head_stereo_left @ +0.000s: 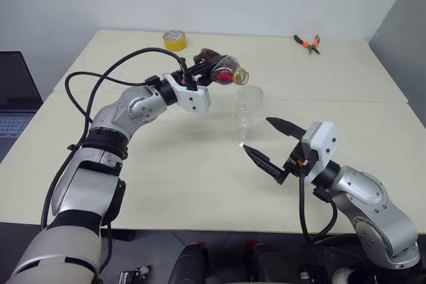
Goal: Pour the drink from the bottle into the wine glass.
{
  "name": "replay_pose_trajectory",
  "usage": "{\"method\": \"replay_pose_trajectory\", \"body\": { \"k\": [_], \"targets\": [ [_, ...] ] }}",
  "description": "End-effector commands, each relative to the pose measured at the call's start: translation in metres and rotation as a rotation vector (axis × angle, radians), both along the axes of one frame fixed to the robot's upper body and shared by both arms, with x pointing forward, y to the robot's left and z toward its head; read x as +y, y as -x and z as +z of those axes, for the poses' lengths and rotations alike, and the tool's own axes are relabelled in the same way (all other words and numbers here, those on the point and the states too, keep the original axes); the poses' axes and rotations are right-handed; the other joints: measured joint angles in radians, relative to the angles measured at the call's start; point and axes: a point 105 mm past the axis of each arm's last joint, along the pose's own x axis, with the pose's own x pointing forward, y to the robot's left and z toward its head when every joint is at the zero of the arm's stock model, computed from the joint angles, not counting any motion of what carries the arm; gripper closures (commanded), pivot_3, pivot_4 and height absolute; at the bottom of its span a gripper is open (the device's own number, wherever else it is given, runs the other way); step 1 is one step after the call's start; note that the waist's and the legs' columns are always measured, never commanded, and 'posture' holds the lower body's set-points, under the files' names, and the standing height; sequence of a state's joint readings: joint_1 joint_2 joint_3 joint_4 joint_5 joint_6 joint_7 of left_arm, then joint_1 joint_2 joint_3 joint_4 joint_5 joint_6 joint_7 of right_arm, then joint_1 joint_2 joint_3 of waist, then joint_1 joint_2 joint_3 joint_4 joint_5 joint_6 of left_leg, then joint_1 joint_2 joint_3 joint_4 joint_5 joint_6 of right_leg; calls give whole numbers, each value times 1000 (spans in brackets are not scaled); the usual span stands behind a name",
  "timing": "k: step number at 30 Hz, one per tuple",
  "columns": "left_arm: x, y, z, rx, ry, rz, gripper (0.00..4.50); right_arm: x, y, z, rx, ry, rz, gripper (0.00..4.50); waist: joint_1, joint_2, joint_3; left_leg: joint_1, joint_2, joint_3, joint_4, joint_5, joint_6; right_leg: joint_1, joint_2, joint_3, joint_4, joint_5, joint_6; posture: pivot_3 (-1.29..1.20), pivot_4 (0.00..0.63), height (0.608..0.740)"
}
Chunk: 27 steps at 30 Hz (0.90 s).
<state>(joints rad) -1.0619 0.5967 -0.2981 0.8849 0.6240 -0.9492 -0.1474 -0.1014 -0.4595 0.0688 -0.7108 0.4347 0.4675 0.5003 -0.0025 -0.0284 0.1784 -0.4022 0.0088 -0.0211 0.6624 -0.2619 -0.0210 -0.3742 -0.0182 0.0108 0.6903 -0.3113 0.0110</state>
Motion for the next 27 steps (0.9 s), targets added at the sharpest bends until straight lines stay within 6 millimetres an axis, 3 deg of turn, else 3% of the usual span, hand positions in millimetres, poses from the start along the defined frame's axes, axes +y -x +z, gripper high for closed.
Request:
{"method": "replay_pose_trajectory", "body": {
  "k": [1, 19, 27],
  "targets": [
    [-1, 3, 29, -113, 15, -13, 3951, 2, 3, 9, -46, -7, 11, 0, 0, 0, 0, 0, 0, 0, 0, 0, 0, 0, 0, 0, 0, 0, 0, 0, 150, 740],
    [-1, -1, 34, -204, -42, -3, 3978, 2, 3, 9, -48, -4, 10, 0, 0, 0, 0, 0, 0, 1, 0, 0, 0, 0, 0, 0, 1, 0, 0, 0, 150, 740],
    [0, -3, 31, -210, -63, 5, 3978, -2, -1, 20, -81, -64, -27, 0, 0, 0, 0, 0, 0, 1, 0, 1, -2, -1, 0, 1, 1, 0, 0, 0, 150, 740]
  ]
}}
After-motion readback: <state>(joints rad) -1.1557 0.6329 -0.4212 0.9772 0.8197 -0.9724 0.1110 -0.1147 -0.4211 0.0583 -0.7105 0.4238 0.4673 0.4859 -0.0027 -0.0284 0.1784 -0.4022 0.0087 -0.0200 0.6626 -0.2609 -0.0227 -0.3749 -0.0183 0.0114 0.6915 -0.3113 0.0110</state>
